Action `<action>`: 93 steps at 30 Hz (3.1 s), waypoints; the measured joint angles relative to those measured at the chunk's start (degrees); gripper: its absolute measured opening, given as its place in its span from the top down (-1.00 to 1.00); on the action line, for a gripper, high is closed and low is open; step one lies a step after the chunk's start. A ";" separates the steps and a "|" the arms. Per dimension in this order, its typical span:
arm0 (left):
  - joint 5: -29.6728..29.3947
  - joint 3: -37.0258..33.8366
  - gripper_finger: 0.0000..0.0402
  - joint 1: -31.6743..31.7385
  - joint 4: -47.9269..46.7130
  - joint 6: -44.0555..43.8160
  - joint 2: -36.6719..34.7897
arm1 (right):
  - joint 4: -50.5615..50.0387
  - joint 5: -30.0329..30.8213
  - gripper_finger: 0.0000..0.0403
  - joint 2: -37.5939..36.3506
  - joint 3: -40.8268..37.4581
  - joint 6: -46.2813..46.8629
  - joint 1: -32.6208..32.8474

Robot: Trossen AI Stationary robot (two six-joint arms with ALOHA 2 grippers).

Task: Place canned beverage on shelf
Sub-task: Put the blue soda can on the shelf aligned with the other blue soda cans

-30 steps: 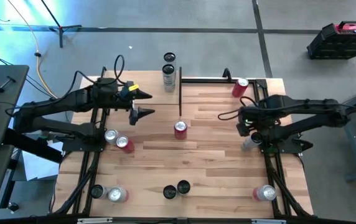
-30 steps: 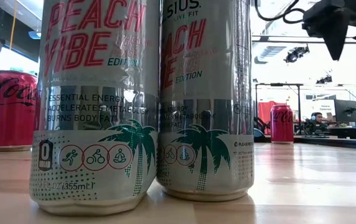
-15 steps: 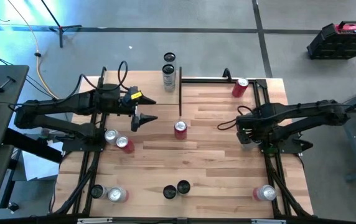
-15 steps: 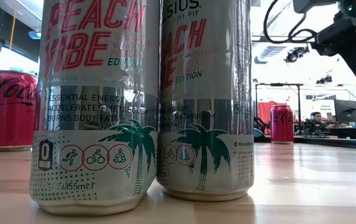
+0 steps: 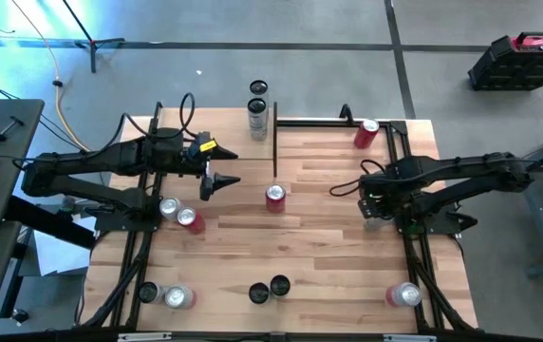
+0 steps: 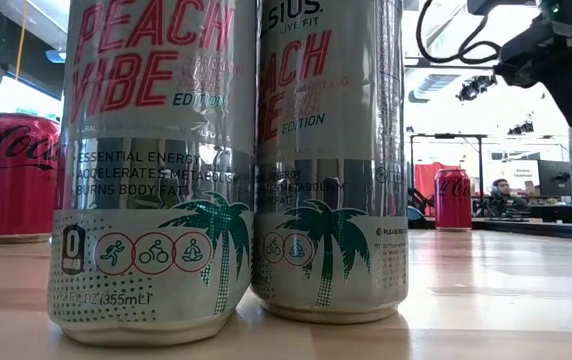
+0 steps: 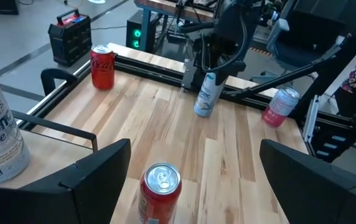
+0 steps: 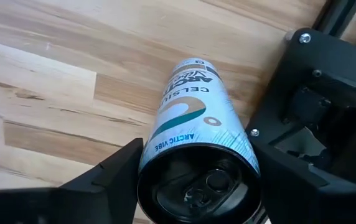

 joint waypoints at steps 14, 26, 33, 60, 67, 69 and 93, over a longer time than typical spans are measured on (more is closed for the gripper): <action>-0.01 0.00 -0.74 1.92 -0.52 0.33 -4.55 | 1.62 5.92 -0.21 21.29 28.91 -31.36 -3.14; 0.45 0.00 -0.74 2.03 -2.85 -2.41 -10.94 | -3.98 7.23 -0.25 42.75 49.74 -91.56 -3.65; 0.39 0.00 -0.74 2.03 -3.12 -3.31 -11.74 | -5.66 8.42 -0.26 48.87 51.82 -108.22 -3.70; -3.08 0.00 -0.74 2.03 -1.55 -0.05 -10.81 | 3.15 9.75 -0.48 50.11 49.64 -119.48 -5.64; -4.81 0.00 -0.74 2.03 -1.29 1.23 -10.81 | -1.34 10.68 -0.58 49.76 52.42 -111.73 -4.55; -5.37 0.00 -0.74 2.06 -0.63 1.76 -10.81 | -2.93 10.92 -0.58 49.72 54.15 -108.57 -4.52; -3.76 0.02 -0.74 3.65 -3.23 7.01 -10.90 | 23.72 15.14 -0.67 26.81 31.26 -44.43 -2.78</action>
